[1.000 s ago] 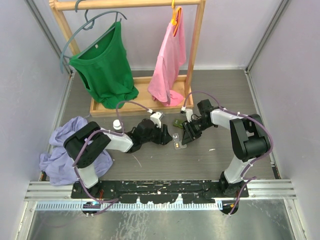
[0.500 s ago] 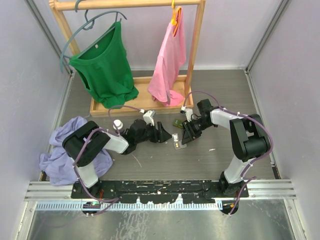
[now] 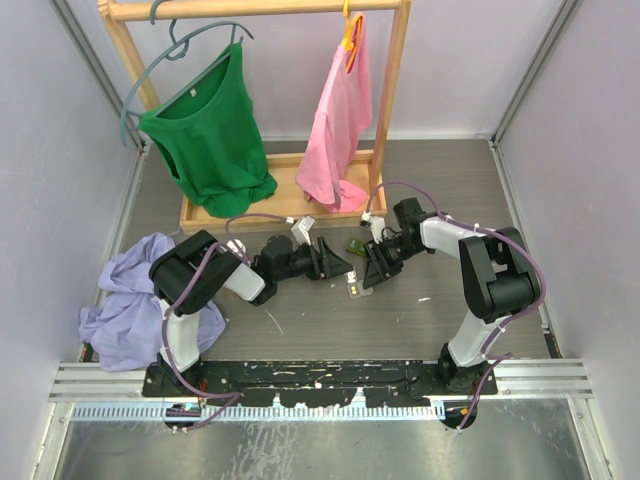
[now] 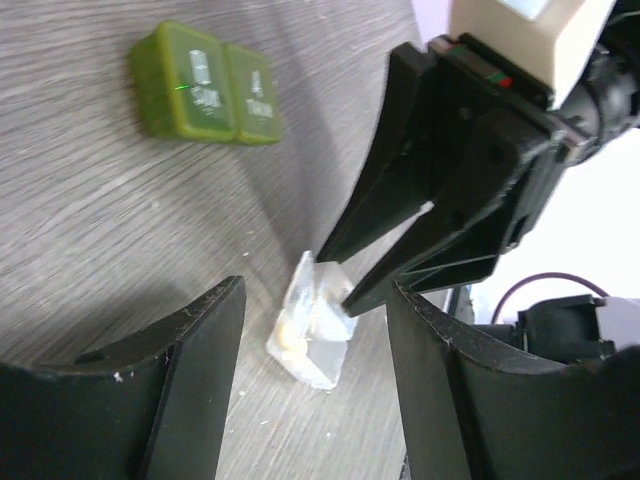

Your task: Sort the pills into containers

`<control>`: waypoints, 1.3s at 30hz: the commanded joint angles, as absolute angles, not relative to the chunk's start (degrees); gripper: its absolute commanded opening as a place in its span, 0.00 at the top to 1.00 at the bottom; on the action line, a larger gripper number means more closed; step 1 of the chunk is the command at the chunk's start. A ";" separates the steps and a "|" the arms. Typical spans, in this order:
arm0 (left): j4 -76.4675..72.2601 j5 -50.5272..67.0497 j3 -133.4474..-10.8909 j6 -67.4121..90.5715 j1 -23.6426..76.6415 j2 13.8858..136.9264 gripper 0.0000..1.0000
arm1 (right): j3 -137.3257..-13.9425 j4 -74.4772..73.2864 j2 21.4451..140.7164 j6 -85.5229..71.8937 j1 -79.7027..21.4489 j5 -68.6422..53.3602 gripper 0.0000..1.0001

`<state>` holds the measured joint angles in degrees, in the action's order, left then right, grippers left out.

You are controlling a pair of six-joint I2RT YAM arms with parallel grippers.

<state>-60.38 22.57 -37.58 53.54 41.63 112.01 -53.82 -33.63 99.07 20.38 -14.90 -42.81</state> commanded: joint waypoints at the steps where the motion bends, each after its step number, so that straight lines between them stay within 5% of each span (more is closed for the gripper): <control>1: -68.73 27.77 -40.21 54.91 42.20 111.88 0.42 | -55.25 -32.96 100.11 21.17 -15.37 -40.10 0.62; 17: -70.36 36.33 -40.28 57.54 43.87 111.32 0.55 | -55.33 -33.05 100.11 21.08 -15.31 -39.73 0.62; 23: -64.66 35.83 -40.69 57.56 44.48 112.52 0.76 | -55.25 -33.05 100.10 21.09 -15.33 -39.64 0.62; 27: -59.45 33.94 -40.80 55.88 44.64 111.93 0.81 | -55.27 -33.05 100.17 21.09 -15.32 -39.64 0.62; 34: -62.60 35.34 -39.34 56.45 44.78 107.18 0.68 | -55.23 -33.05 100.19 21.07 -15.36 -39.64 0.62; 39: -59.41 30.68 -36.52 53.70 44.22 100.56 0.70 | -55.31 -33.13 100.20 21.18 -15.37 -39.64 0.62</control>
<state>-58.63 33.91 -38.02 56.51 44.62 107.50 -53.89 -33.74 99.07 20.38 -14.96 -42.63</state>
